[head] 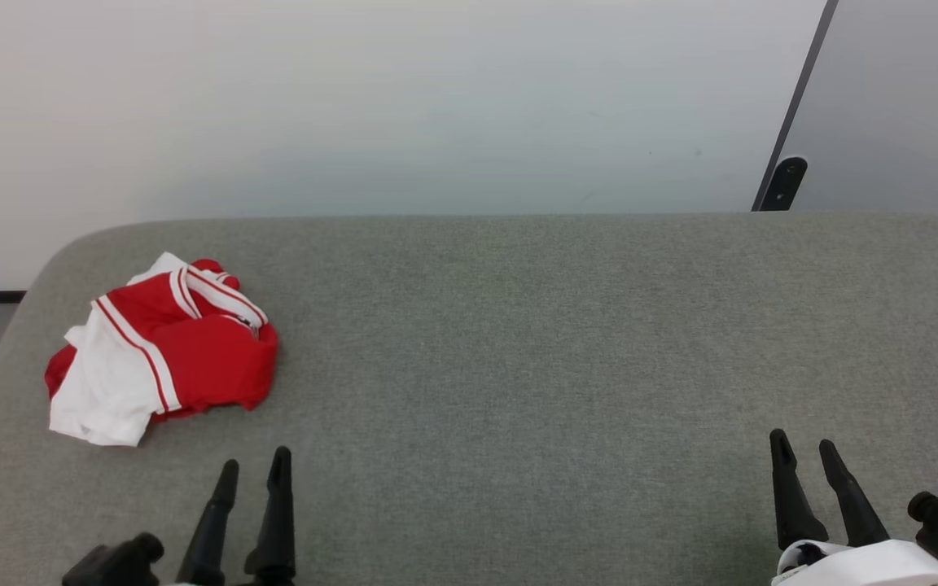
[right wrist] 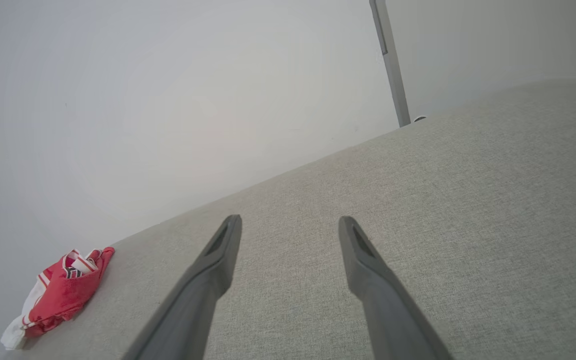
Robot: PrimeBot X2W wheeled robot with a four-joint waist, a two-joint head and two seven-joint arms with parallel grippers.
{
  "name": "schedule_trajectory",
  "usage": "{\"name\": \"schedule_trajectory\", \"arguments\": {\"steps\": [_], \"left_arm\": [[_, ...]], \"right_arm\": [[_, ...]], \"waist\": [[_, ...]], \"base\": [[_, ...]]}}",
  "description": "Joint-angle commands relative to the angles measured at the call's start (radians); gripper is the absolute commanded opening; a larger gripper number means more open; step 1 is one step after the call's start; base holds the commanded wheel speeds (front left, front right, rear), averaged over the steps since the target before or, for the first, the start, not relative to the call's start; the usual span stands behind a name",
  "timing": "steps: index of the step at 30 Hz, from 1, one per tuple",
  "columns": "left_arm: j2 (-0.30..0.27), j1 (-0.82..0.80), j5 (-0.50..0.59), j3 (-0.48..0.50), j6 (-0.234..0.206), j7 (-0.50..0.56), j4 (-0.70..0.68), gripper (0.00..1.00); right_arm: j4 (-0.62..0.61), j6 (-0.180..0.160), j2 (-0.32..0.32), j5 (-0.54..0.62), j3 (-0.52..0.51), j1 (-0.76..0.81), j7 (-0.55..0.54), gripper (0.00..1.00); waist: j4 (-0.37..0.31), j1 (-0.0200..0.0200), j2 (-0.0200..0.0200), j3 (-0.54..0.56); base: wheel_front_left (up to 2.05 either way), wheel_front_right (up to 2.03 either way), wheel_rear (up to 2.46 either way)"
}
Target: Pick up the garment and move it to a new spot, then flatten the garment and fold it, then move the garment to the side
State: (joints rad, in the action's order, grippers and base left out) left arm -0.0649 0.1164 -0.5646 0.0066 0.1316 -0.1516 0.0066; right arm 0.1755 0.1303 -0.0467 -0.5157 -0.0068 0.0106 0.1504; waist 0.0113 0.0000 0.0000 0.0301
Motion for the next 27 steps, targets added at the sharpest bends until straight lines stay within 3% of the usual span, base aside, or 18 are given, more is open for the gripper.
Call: {"name": "schedule_trajectory", "arguments": {"steps": [1, 27], "left_arm": [[0.002, 0.007, 0.019, 0.006, -0.001, -0.007, -0.017, 1.0], [0.008, 0.04, 0.238, -0.004, -0.001, -0.067, -0.066, 1.0]], "right_arm": [[-0.013, 0.001, -0.004, 0.03, 0.0, 0.0, 0.009, 1.0], [-0.045, 0.001, -0.004, 0.26, 0.022, 0.02, 0.068, 1.0]], "waist": [[-0.001, 0.0, 0.0, 0.0], [-0.014, 0.0, 0.0, 0.012]], "base": [[0.0, 0.0, 0.0], [0.0, 0.0, 0.0]]}}
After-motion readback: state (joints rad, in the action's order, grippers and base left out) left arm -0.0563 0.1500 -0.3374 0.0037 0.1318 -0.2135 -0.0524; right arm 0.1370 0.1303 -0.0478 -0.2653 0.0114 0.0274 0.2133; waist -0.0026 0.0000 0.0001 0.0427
